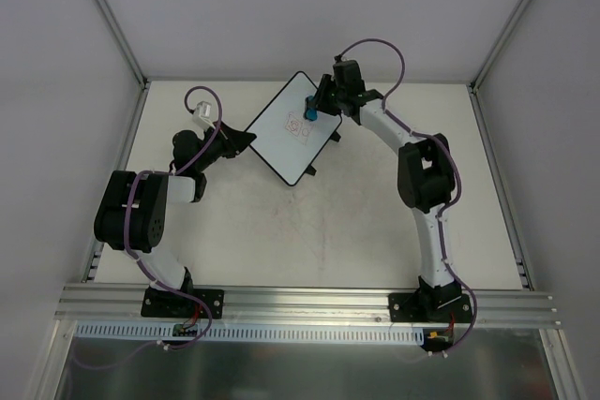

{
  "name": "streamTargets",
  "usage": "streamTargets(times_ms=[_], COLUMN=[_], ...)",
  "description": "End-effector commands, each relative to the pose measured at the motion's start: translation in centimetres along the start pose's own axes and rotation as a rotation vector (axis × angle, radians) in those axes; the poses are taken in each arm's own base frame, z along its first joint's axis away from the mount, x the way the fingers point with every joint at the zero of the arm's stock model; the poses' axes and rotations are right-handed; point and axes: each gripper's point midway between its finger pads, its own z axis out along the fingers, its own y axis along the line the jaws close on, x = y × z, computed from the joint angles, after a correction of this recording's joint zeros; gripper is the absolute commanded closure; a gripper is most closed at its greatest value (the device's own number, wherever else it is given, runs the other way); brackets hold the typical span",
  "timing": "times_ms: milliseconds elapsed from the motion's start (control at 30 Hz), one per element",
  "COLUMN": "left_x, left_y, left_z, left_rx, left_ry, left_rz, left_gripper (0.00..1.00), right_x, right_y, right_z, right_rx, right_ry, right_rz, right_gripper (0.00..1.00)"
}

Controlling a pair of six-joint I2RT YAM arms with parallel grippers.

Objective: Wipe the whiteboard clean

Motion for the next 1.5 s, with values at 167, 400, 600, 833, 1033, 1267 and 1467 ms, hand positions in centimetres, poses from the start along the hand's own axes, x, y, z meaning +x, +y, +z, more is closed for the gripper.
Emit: streamTargets(times_ms=[167,400,600,833,1033,1267,1467], left_x=[0.0,0.2,0.3,0.3,0.2,0.1,0.2], left_y=[-1.1,-1.1,-1.1,-1.3,-1.4,-1.5,-1.4], left_z=[-0.2,-0.1,0.0,0.1,0.2,0.2,0.2], left_rx=[0.057,0.063,0.069,0.077,0.078,0.083,0.083], left_ry=[-0.014,-0.008,0.001,0.012,0.016,0.017,0.021], left_rz=[0.092,0.082,0.069,0.071,0.072,0.074,0.073], left_gripper=[1.00,1.00,1.00,1.00,1.00,1.00,1.00], right_x=[2.9,3.3,2.9,4.0,6.4,9.1,10.9], right_y=[-4.4,-5.0,-2.2,3.9,8.2,12.0,12.9], right_z=[0.7,0.6,0.3,-0.9,-1.9,-2.8,-3.5], right_rx=[0.086,0.078,0.016,-0.075,-0.166,-0.312,-0.333], right_ry=[0.048,0.045,0.029,0.020,0.041,0.088,0.103], right_rz=[0.115,0.115,0.034,-0.130,-0.296,-0.406,-0.488], right_gripper=[1.00,1.00,1.00,1.00,1.00,1.00,0.99])
